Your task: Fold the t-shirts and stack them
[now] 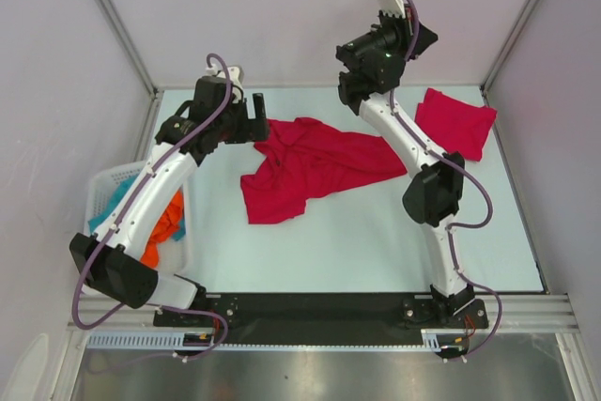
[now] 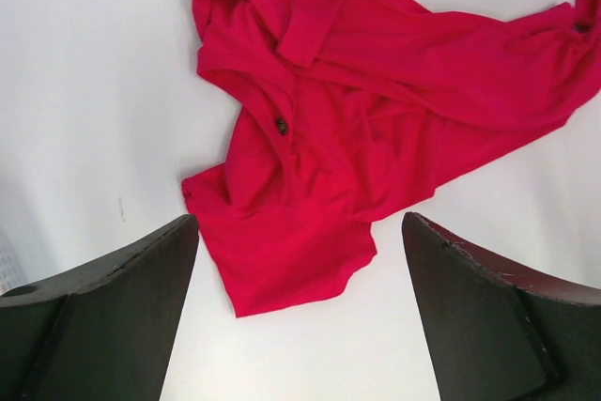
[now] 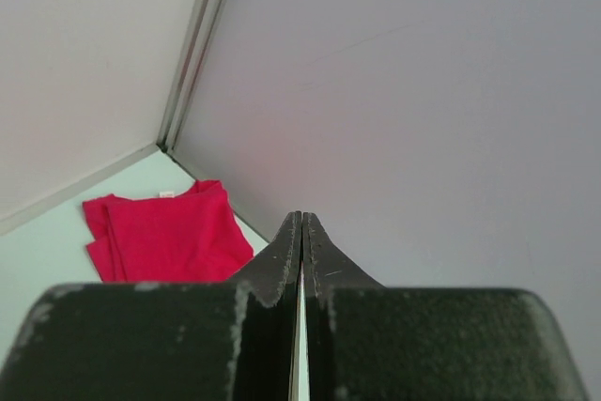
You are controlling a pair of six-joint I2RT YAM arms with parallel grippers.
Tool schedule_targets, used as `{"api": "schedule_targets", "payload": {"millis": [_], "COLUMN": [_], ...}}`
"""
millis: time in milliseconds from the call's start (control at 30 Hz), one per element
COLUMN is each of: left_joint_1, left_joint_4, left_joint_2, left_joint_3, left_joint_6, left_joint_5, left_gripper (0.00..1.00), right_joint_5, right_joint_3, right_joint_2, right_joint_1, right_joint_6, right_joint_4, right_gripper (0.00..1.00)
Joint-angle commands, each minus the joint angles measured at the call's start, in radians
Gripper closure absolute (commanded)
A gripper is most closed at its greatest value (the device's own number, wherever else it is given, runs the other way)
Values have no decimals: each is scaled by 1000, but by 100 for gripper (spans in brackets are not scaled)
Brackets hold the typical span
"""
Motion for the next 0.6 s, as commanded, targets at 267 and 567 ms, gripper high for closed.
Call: {"api": "schedule_targets", "payload": {"millis": [267,567], "left_joint_1": [-5,-5], "left_joint_4": [80,94], "left_joint_2": [6,15], "left_joint_3": [-10,-33], "left_joint_6": [36,61], "left_joint_5": [65,83], "left_gripper": [6,7], "right_joint_5": [254,253], "right_joint_3": [-10,-55], "right_joint_2": [-116,-357], "right_joint_1": [181,579], "right_joint_6": [-226,-226], "right_joint_4": [326,321], "right_gripper": [100,100]}}
